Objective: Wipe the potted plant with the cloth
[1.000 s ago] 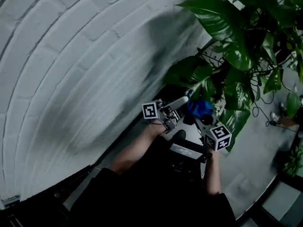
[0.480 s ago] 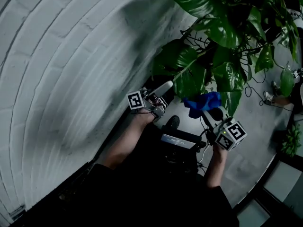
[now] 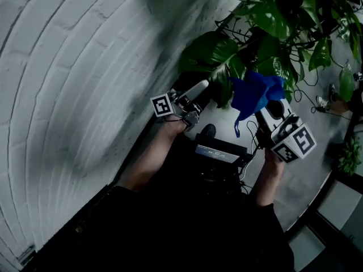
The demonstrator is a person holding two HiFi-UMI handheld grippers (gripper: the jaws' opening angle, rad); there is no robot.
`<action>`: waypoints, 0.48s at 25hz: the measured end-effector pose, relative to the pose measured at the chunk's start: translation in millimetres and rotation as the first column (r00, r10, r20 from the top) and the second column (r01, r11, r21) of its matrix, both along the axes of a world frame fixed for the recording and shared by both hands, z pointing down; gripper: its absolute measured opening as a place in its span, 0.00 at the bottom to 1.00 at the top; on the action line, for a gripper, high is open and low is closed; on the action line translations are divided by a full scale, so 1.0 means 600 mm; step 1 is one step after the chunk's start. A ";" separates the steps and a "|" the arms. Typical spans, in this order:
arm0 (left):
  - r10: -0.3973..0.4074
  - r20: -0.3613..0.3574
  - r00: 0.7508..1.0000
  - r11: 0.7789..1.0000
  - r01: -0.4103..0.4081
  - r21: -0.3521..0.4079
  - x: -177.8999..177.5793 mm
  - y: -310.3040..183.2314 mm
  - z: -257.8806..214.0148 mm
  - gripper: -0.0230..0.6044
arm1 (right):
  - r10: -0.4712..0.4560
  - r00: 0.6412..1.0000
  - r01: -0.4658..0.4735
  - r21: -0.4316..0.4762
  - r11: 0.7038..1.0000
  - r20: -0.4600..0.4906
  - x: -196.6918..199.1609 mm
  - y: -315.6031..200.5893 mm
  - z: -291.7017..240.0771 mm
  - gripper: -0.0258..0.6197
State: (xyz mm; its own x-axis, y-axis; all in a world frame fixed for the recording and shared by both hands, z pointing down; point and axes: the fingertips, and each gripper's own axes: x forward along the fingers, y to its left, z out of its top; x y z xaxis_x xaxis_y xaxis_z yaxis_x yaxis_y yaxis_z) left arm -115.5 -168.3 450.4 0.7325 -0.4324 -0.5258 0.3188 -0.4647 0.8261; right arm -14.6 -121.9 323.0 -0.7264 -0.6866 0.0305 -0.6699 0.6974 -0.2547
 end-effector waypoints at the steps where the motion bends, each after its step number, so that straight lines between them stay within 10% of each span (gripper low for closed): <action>1: 0.000 -0.008 1.000 1.000 0.000 -0.001 0.000 0.000 -0.002 0.40 | -0.004 1.000 0.004 -0.005 1.000 -0.027 -0.018 -0.018 0.010 0.21; 12: 0.005 -0.046 0.999 1.000 -0.006 -0.014 0.001 0.008 -0.011 0.44 | -0.133 0.976 0.101 -0.186 0.977 -0.171 -0.146 -0.066 0.175 0.21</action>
